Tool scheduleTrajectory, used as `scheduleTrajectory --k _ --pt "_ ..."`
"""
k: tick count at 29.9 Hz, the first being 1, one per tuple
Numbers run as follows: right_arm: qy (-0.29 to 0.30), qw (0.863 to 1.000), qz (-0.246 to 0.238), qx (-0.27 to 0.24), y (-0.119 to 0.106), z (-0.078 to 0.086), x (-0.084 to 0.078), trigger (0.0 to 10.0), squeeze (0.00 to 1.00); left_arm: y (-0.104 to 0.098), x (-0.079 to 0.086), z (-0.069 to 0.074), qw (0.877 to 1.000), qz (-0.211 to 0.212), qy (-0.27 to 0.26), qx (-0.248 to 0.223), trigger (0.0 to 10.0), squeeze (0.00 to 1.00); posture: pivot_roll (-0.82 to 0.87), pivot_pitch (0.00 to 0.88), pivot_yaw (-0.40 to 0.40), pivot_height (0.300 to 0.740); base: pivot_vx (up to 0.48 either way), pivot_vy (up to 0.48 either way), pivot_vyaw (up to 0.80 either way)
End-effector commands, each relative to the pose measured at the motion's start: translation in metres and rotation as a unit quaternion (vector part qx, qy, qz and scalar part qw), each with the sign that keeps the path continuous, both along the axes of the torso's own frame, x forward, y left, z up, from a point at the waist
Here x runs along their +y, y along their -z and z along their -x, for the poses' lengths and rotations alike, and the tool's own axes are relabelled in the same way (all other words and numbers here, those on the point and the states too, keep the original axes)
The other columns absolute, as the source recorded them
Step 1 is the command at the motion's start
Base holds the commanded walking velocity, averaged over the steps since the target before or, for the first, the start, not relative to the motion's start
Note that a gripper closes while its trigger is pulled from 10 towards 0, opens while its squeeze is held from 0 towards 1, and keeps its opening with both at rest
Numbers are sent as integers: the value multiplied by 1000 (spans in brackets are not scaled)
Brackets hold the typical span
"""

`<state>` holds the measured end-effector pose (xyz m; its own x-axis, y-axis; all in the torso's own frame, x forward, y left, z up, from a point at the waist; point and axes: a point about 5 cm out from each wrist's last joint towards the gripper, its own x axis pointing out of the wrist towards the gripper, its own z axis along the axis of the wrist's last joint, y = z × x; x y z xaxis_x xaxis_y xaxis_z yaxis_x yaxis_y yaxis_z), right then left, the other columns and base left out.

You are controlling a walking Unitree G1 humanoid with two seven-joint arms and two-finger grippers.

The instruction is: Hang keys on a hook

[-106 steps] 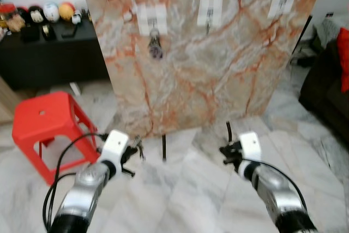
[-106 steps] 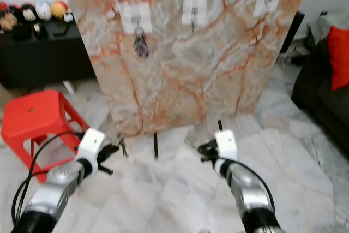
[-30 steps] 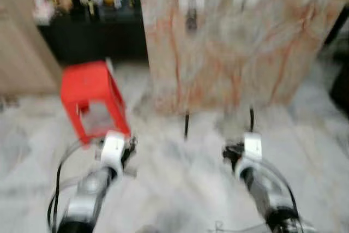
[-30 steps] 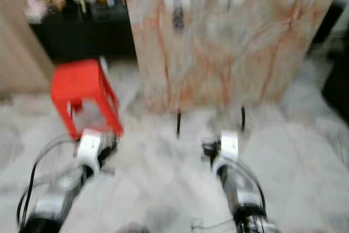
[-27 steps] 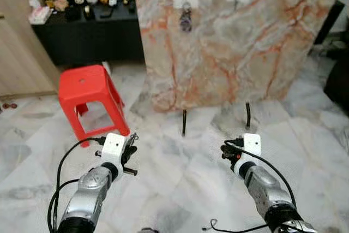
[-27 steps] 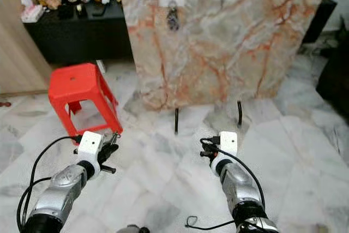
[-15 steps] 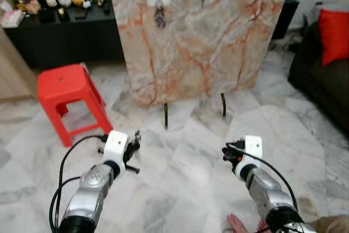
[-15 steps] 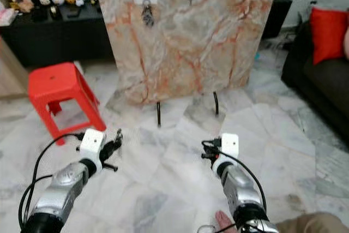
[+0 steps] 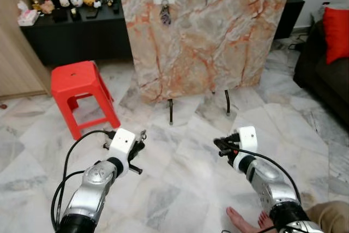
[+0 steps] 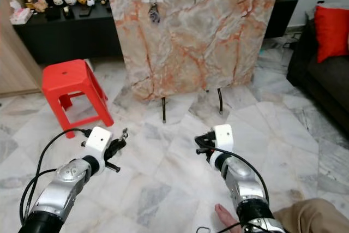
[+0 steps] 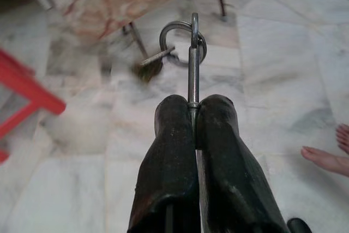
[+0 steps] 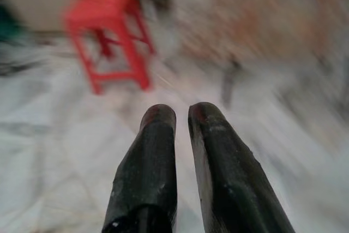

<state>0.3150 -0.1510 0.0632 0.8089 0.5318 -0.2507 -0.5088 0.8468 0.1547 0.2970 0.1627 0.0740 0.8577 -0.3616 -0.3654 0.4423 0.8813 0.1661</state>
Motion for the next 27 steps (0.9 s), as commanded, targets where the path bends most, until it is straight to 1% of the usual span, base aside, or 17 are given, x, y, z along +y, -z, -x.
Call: scheduleTrajectory --k 1,3,5,7,8,11,13,14,15,16,17,19,20,24,25,26,27 --pt "-38 999 -11 -22 -10 1 3 10000 0 -8 -6 -3 1000 -12 23 -6 10000 0 -48 56 -13 740 0 0 0" --pt "-65 997 -21 -35 -19 1 5 10000 0 -11 -10 -5 999 -17 33 -6 10000 0 -53 53 -15 740 0 0 0" --pt "-118 991 -26 -50 -29 5 7 10000 0 -18 -16 -6 998 -33 55 -8 10000 0 -53 50 -20 740 0 0 0" --pt "-133 989 -28 -52 -31 7 8 10000 0 -20 -18 -7 997 -35 61 -9 10000 0 -54 50 -21 740 0 0 0" --pt "-151 987 -26 -56 -33 9 8 10000 0 -27 -20 -9 997 -38 68 -12 10000 0 -52 46 -30 740 0 0 0" --pt "-167 984 -24 -59 -35 12 8 10000 0 -37 -26 -12 996 -43 77 -22 10000 0 -50 44 -35 740 0 0 0" --pt "-168 984 -22 -61 -35 12 7 10000 0 -41 -30 -14 995 -45 84 -28 10000 0 -49 39 -40 740 0 0 0" --pt "-159 984 -7 -75 -37 9 5 10000 0 -50 -38 -17 993 -46 97 -39 10000 0 -51 37 -41 740 0 0 0" --pt "-153 985 2 -83 -39 8 4 10000 0 -55 -42 -18 993 -46 101 -43 10000 0 -51 36 -43 740 0 0 0" --pt "-141 986 8 -92 -40 6 3 10000 0 -57 -44 -19 993 -45 104 -45 10000 0 -51 36 -43 740 0 0 0" --pt "-107 987 10 -116 -46 0 -1 10000 0 -63 -50 -20 991 -42 114 -52 10000 0 -56 32 -46 740 0 0 0" --pt "-88 988 -5 -127 -50 -3 -3 10000 0 -67 -54 -21 990 -40 121 -56 10000 0 -56 32 -47 740 0 0 0" --pt "-82 986 -11 -148 -56 -4 -4 10000 0 -70 -59 -21 990 -41 127 -56 10000 0 -55 30 -49 740 0 0 0" --pt "-71 984 -26 -163 -59 -4 -6 10000 0 -71 -69 -22 989 -42 132 -50 10000 0 -64 28 -50 740 0 0 0" --pt "-82 983 -37 -158 -58 -2 -7 10000 125 -71 -74 -21 989 -39 136 -45 10000 0 -65 27 -51 740 0 0 0" --pt "-93 983 -50 -151 -56 1 -7 10000 1000 -71 -76 -20 989 -41 135 -38 10000 0 -65 27 -51 740 0 0 0" --pt "-93 983 -50 -151 -56 1 -7 10000 1000 -71 -76 -20 989 -41 135 -38 10000 0 -65 27 -51 740 0 0 0"
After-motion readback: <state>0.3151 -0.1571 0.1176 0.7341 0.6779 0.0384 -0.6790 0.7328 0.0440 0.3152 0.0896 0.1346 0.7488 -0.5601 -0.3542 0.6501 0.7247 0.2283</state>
